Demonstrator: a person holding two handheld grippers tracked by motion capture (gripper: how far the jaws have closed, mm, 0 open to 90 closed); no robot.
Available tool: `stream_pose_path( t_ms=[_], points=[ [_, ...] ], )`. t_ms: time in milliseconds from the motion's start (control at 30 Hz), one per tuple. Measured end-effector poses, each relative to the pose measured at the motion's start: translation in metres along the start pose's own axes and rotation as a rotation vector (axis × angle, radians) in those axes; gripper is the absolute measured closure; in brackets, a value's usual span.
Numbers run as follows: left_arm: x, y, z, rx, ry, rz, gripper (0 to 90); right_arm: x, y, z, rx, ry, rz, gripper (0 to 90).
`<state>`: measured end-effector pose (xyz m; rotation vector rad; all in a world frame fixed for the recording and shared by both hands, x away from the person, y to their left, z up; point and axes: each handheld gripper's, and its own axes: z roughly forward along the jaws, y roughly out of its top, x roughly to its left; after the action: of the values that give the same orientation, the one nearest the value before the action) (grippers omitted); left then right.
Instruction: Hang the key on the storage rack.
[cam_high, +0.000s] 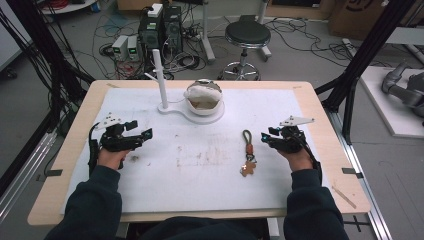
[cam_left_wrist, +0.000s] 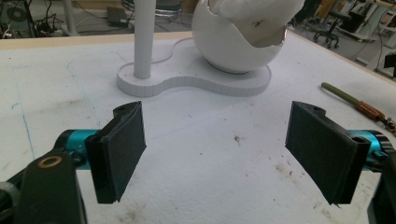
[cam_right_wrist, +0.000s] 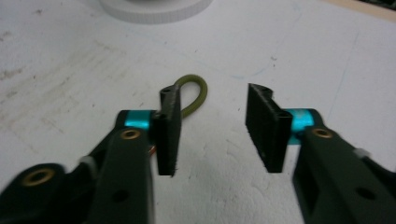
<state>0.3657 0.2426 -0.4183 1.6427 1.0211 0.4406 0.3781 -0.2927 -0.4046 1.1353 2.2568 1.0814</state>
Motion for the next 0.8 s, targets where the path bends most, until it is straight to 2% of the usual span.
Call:
stream_pose_path(
  t_ms=[67, 167, 333, 500, 667, 733, 800],
  points=[
    [-0.001, 0.0, -0.001, 0.001, 0.004, 0.005, 20.1, 0.001, -0.001, 0.003, 0.028, 0.018, -0.006, 67.0],
    [-0.002, -0.001, 0.0, 0.008, 0.006, 0.006, 20.4, 0.004, -0.004, 0.009, 0.073, 0.039, 0.001, 67.4],
    [-0.002, -0.002, 0.002, 0.018, 0.002, 0.008, 20.7, 0.011, -0.01, 0.023, 0.14, 0.073, 0.013, 59.7],
    [-0.002, -0.002, 0.002, 0.014, 0.001, 0.003, 20.9, 0.016, -0.01, 0.029, 0.153, 0.108, 0.03, 56.9],
    [-0.002, -0.002, 0.002, 0.019, -0.002, 0.005, 21.0, 0.022, -0.01, 0.035, 0.155, 0.109, 0.033, 51.3],
    [-0.002, -0.002, 0.002, 0.021, -0.002, 0.007, 21.0, 0.021, -0.011, 0.036, 0.154, 0.11, 0.05, 50.2],
    [-0.002, -0.003, 0.003, 0.021, 0.0, 0.005, 21.1, 0.02, -0.012, 0.037, 0.149, 0.13, 0.091, 50.2]
  ],
)
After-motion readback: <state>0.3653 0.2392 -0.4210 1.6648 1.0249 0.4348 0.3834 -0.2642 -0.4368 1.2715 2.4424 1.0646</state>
